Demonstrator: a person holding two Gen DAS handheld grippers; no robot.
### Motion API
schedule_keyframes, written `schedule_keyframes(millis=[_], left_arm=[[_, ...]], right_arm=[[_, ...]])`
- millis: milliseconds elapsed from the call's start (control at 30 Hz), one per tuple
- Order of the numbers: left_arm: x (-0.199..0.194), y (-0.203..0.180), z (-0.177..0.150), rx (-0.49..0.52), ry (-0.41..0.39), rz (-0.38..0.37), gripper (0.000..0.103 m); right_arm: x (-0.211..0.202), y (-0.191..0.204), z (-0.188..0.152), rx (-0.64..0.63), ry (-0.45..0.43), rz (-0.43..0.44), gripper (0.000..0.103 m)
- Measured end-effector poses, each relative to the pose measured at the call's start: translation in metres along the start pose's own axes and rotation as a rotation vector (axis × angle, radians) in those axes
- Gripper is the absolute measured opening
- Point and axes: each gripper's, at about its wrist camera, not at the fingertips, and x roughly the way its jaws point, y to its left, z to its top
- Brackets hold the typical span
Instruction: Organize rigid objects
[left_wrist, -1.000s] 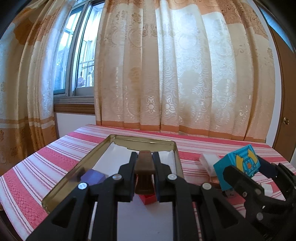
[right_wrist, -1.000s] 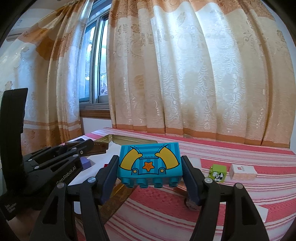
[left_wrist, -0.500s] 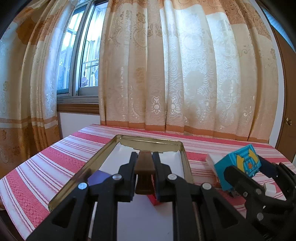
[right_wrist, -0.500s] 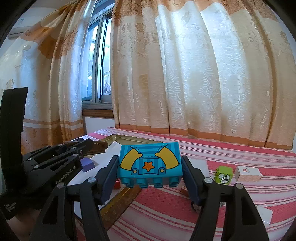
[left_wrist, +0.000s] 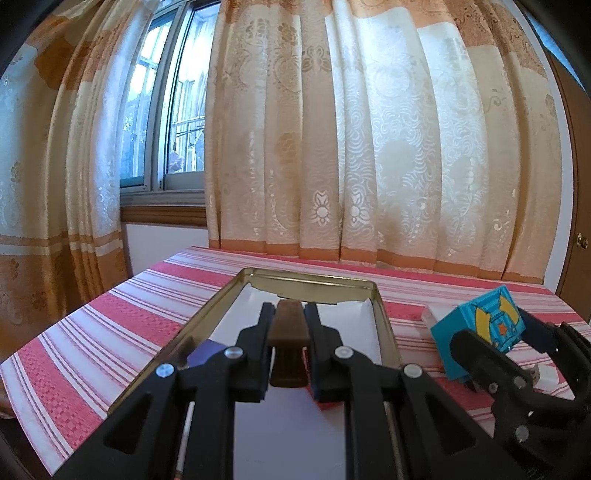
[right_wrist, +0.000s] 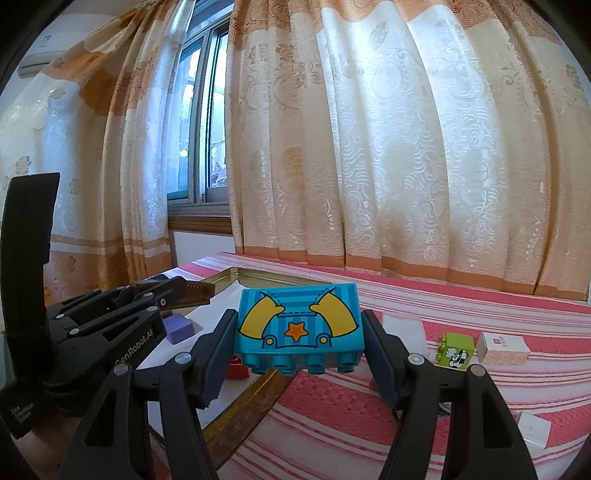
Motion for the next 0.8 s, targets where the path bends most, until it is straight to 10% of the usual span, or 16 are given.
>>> schedule_keyframes(millis=[800], left_arm=[[0.007, 0.019, 0.001, -0.013, 0.017, 0.037, 0.014]], right_arm=[[0.012, 0.013, 0.002, -0.017, 0.003, 0.027, 0.068]])
